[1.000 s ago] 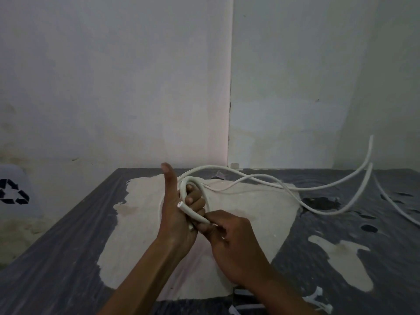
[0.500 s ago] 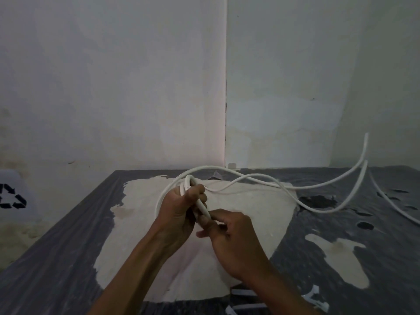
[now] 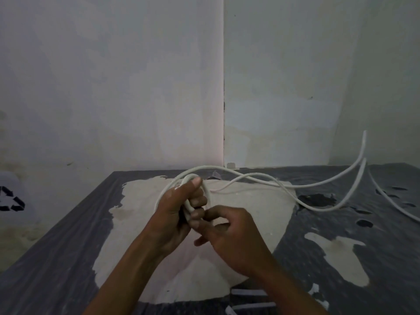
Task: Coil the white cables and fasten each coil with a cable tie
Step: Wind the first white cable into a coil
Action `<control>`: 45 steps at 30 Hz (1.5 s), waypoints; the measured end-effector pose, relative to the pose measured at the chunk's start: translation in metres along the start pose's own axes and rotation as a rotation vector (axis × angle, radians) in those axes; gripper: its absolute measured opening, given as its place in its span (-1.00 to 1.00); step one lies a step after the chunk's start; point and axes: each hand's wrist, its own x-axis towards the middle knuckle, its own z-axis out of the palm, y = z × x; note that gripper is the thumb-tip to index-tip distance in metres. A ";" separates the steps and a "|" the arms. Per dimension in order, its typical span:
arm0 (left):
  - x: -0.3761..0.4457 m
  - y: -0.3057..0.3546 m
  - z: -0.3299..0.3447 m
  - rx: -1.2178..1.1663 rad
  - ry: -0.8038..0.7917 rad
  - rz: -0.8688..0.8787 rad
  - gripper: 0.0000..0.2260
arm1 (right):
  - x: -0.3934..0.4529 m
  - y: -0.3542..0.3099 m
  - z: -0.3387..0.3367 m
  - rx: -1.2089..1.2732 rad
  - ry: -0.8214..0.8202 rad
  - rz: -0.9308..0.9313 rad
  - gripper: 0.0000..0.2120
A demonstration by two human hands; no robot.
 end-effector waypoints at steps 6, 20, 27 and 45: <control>-0.002 -0.008 -0.016 -0.553 -0.317 -0.318 -0.67 | 0.010 0.016 -0.022 0.106 0.187 -0.079 -0.48; -0.003 -0.019 0.005 -0.457 -0.455 -0.619 -0.59 | 0.012 0.016 -0.035 0.026 0.099 -0.244 -0.62; -0.001 -0.026 0.012 -0.176 0.000 -0.467 -0.55 | 0.013 0.017 -0.035 -0.172 0.262 -0.296 -0.65; 0.003 -0.048 0.020 0.614 0.319 0.125 -0.72 | 0.016 0.021 -0.021 -0.018 0.624 -0.005 -0.71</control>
